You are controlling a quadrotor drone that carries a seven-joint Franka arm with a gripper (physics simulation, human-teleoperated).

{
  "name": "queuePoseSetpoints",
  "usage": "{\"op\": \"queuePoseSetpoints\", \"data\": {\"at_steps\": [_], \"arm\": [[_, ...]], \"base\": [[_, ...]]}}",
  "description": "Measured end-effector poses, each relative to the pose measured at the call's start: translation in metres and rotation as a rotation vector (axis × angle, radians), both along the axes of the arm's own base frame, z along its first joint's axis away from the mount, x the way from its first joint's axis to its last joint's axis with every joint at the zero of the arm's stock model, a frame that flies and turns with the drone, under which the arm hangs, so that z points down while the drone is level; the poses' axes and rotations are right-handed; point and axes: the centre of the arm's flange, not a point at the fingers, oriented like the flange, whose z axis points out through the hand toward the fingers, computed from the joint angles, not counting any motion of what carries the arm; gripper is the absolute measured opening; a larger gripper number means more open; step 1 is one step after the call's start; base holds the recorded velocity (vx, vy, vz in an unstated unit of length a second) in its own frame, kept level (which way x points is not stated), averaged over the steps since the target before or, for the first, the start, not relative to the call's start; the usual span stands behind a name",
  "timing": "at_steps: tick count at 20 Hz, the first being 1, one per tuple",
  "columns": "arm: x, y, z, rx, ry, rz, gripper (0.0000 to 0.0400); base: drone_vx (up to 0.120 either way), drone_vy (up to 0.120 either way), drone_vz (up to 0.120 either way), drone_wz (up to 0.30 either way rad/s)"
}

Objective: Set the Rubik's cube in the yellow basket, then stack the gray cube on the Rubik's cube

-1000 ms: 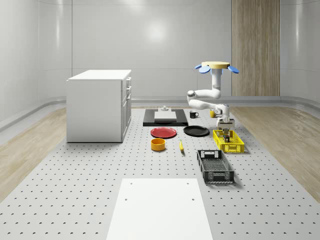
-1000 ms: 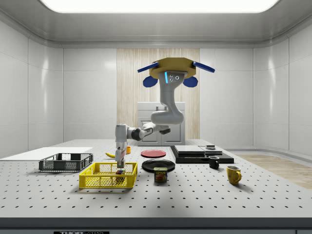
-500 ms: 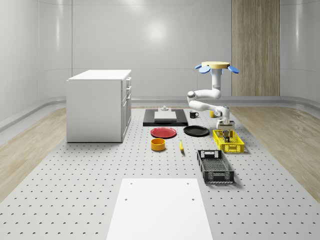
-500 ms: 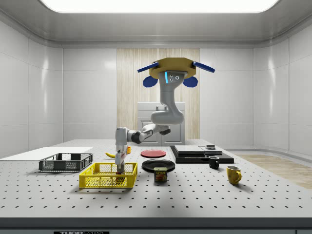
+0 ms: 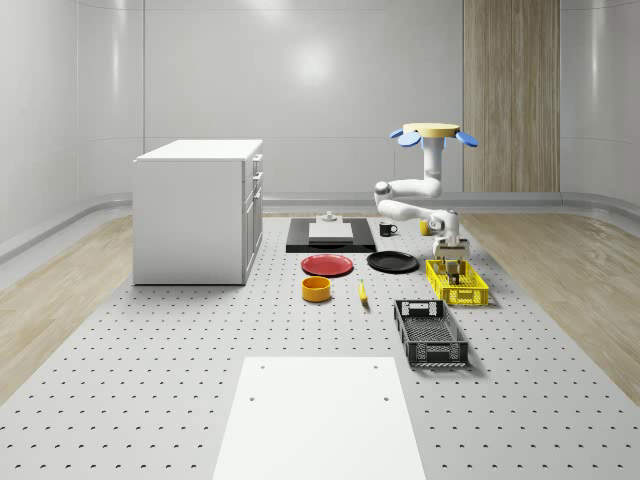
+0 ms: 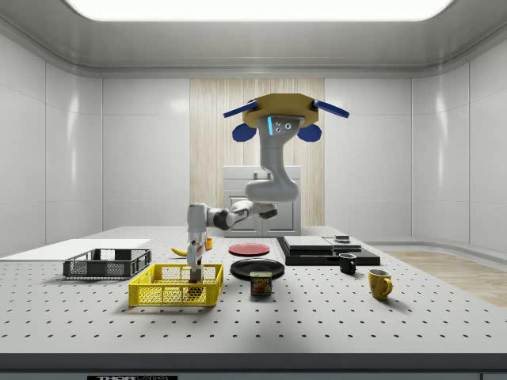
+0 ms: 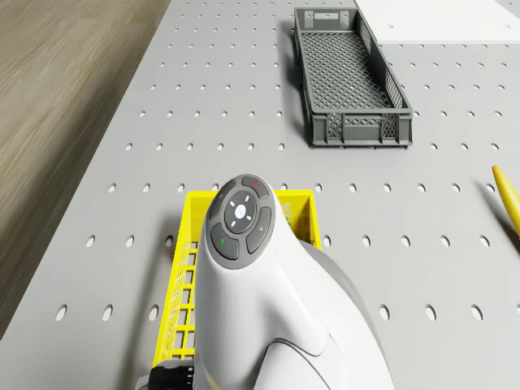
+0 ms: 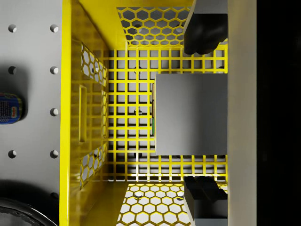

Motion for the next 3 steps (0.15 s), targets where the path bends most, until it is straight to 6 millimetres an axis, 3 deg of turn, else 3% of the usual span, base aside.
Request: {"op": "queuePoseSetpoints", "data": {"at_steps": [3], "arm": [[0.0,0.0,-0.0052,0.0,0.0,0.0,0.0393]], "base": [[0.0,0.0,0.0,0.0]]}}
